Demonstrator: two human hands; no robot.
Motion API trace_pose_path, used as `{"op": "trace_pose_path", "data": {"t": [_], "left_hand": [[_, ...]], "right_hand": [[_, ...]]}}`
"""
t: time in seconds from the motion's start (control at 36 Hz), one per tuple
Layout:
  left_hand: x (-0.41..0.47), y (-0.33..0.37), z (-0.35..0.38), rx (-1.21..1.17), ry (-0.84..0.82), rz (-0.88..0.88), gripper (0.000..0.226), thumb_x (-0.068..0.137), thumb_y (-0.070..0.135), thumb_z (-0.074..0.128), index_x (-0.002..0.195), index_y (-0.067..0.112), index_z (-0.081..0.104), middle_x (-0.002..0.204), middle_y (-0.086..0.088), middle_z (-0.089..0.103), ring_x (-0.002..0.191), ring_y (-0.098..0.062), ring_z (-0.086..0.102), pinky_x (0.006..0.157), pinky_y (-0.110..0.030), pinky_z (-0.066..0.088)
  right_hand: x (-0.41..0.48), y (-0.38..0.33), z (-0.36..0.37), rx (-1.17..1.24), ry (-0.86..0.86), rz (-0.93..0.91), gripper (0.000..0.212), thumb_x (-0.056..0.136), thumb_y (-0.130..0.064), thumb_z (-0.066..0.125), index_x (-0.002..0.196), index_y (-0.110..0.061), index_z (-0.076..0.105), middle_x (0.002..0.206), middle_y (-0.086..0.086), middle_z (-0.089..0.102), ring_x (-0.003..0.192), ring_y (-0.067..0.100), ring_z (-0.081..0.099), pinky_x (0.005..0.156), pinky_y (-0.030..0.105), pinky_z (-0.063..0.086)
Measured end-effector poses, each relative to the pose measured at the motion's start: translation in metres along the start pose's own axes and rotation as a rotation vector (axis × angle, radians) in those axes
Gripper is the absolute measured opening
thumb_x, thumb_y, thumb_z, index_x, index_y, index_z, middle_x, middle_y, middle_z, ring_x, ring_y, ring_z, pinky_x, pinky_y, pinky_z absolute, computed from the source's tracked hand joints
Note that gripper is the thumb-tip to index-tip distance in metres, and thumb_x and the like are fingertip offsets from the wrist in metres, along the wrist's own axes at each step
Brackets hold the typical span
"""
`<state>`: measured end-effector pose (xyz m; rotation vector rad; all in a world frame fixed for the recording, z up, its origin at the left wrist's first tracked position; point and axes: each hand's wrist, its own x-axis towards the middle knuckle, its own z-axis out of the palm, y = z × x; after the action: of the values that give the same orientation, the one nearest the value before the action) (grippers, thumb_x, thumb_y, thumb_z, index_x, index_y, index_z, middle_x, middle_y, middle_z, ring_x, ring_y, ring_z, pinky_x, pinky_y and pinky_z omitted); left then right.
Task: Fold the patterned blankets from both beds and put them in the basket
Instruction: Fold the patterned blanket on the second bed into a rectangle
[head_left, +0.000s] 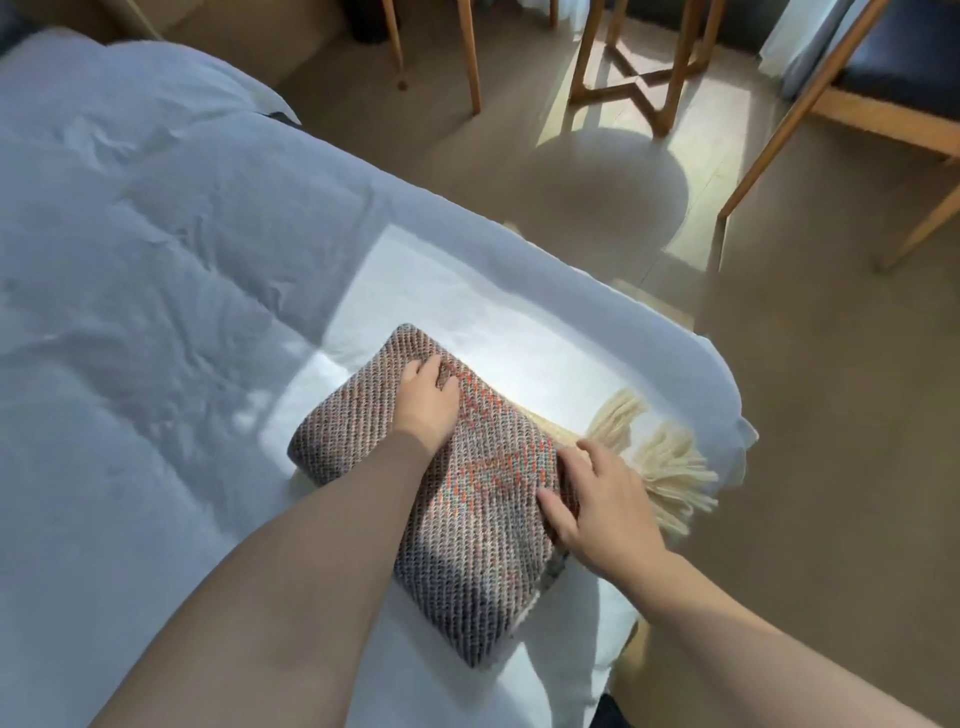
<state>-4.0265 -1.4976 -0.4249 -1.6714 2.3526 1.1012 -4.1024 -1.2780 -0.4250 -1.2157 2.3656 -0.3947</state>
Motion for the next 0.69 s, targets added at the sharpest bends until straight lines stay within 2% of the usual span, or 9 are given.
{"op": "trace_pose_path", "data": {"t": [0.06, 0.14, 0.19, 0.25, 0.39, 0.42, 0.47, 0.56, 0.69], "left_hand": [[-0.007, -0.009, 0.008, 0.13, -0.046, 0.06, 0.053, 0.1, 0.033, 0.037, 0.15, 0.025, 0.021, 0.16, -0.002, 0.006, 0.146, -0.021, 0.01, 0.117, -0.035, 0.012], [-0.012, -0.026, 0.014, 0.271, -0.104, 0.131, 0.056, 0.101, 0.04, 0.031, 0.152, 0.028, 0.012, 0.161, -0.001, -0.002, 0.147, -0.019, -0.004, 0.119, -0.039, -0.001], [-0.015, -0.037, 0.015, 0.338, -0.123, 0.173, 0.057, 0.101, 0.041, 0.028, 0.152, 0.027, 0.007, 0.161, -0.002, -0.006, 0.147, -0.018, -0.007, 0.119, -0.039, -0.004], [-0.017, -0.049, 0.014, 0.428, -0.132, 0.198, 0.059, 0.101, 0.043, 0.025, 0.152, 0.028, 0.001, 0.16, -0.002, -0.011, 0.146, -0.017, -0.013, 0.118, -0.041, -0.008], [-0.016, -0.081, 0.002, 0.691, -0.075, 0.224, 0.063, 0.098, 0.052, 0.015, 0.151, 0.027, -0.01, 0.158, -0.004, -0.018, 0.145, -0.022, -0.016, 0.116, -0.047, -0.013], [-0.014, -0.088, -0.001, 0.726, -0.039, 0.22, 0.064, 0.097, 0.054, 0.012, 0.151, 0.027, -0.01, 0.158, -0.005, -0.017, 0.146, -0.023, -0.015, 0.116, -0.048, -0.011], [-0.013, -0.103, -0.007, 0.743, 0.039, 0.186, 0.066, 0.096, 0.056, 0.012, 0.152, 0.025, -0.006, 0.159, -0.006, -0.013, 0.146, -0.025, -0.011, 0.117, -0.049, -0.008], [-0.014, -0.121, -0.017, 0.663, 0.13, 0.158, 0.068, 0.097, 0.054, 0.023, 0.153, 0.019, 0.008, 0.16, -0.011, -0.001, 0.147, -0.026, -0.003, 0.117, -0.051, -0.004], [-0.017, -0.131, -0.015, 0.593, 0.156, 0.166, 0.065, 0.098, 0.049, 0.026, 0.152, 0.018, 0.008, 0.16, -0.011, 0.0, 0.147, -0.026, -0.003, 0.116, -0.049, -0.006]], "right_hand": [[-0.006, -0.02, 0.004, -0.072, 0.021, -0.135, 0.058, 0.086, -0.052, 0.043, 0.13, -0.015, 0.053, 0.135, 0.012, 0.051, 0.123, 0.033, 0.048, 0.104, 0.05, 0.039], [-0.004, -0.056, 0.016, -0.22, -0.038, -0.323, 0.058, 0.086, -0.035, 0.049, 0.139, -0.01, 0.046, 0.149, 0.014, 0.039, 0.139, 0.036, 0.031, 0.113, 0.056, 0.018], [-0.004, -0.066, 0.028, -0.28, -0.146, -0.372, 0.061, 0.094, -0.03, 0.038, 0.15, -0.008, 0.025, 0.158, 0.014, 0.012, 0.146, 0.034, 0.005, 0.114, 0.051, -0.005], [-0.005, -0.057, 0.038, -0.33, -0.245, -0.284, 0.061, 0.1, -0.036, 0.02, 0.153, -0.01, 0.002, 0.159, 0.01, -0.01, 0.146, 0.029, -0.014, 0.113, 0.047, -0.016], [-0.003, 0.012, 0.048, -0.435, -0.309, 0.009, 0.081, 0.082, -0.065, -0.017, 0.146, -0.014, -0.02, 0.155, 0.007, -0.025, 0.143, 0.028, -0.022, 0.116, 0.047, -0.011], [-0.002, 0.021, 0.047, -0.436, -0.319, 0.061, 0.088, 0.079, -0.068, -0.019, 0.147, -0.013, -0.019, 0.156, 0.008, -0.024, 0.144, 0.03, -0.02, 0.116, 0.048, -0.008], [0.0, 0.026, 0.043, -0.439, -0.31, 0.118, 0.083, 0.088, -0.064, -0.004, 0.15, -0.01, -0.014, 0.157, 0.013, -0.019, 0.145, 0.033, -0.015, 0.117, 0.05, -0.004], [0.013, 0.0, 0.033, -0.451, -0.149, 0.023, 0.072, 0.097, -0.052, 0.012, 0.151, -0.008, -0.007, 0.158, 0.019, -0.012, 0.145, 0.036, -0.011, 0.118, 0.05, -0.003], [0.062, -0.064, 0.039, -0.427, -0.142, -0.273, 0.067, 0.098, -0.051, 0.012, 0.153, -0.016, -0.006, 0.158, 0.013, -0.015, 0.145, 0.03, -0.015, 0.118, 0.044, -0.006]]}}
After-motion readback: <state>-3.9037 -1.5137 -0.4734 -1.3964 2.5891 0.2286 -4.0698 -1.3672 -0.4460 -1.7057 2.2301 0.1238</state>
